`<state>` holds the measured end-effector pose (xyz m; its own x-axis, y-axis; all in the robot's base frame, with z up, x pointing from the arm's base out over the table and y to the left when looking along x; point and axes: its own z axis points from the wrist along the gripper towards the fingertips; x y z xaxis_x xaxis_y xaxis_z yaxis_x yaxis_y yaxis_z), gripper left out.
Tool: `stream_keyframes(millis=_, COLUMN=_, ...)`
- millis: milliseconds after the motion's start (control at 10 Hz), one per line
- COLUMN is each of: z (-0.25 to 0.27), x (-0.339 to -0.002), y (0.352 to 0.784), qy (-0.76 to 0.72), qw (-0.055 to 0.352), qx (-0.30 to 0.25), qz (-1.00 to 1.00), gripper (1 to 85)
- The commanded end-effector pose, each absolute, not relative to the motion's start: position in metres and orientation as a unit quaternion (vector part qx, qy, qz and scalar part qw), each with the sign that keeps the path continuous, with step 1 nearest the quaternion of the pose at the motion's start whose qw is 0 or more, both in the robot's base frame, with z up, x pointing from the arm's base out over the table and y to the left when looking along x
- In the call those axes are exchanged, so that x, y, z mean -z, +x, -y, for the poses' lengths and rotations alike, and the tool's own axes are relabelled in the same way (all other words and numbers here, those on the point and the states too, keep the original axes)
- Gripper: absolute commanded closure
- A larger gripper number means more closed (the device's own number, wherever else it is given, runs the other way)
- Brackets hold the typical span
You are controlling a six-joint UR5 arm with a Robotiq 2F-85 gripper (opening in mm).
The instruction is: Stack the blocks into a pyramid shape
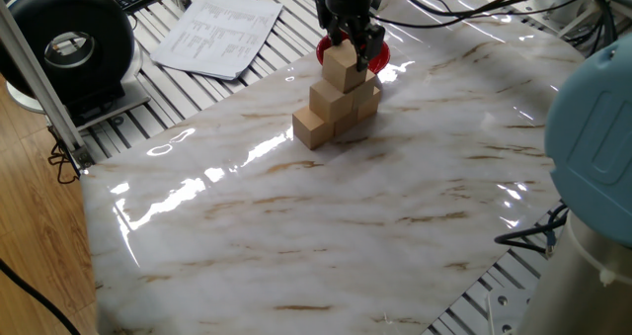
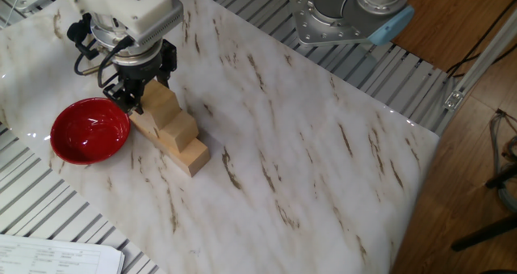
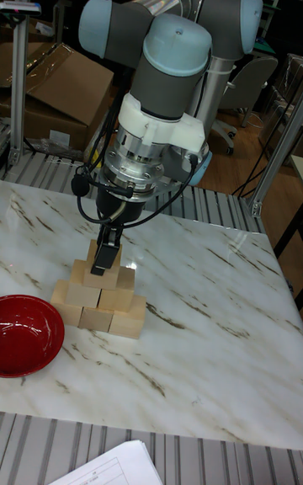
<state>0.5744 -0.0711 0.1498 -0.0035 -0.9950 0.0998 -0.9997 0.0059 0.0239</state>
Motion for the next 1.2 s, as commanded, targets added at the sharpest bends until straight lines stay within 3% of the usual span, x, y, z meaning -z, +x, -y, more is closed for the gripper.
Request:
stream_keyframes(millis=0, z=0.0655, x=-0.1499, y=0.5742, qy=0.702, qw=0.036, qx=-0.021, qz=0.711, gripper=25.3)
stream_keyframes(millis=1100, z=0.0654, x=-0.1497, y=0.5748, qy=0.707, qw=0.030, qx=-0.023, qz=0.706, gripper=24.3)
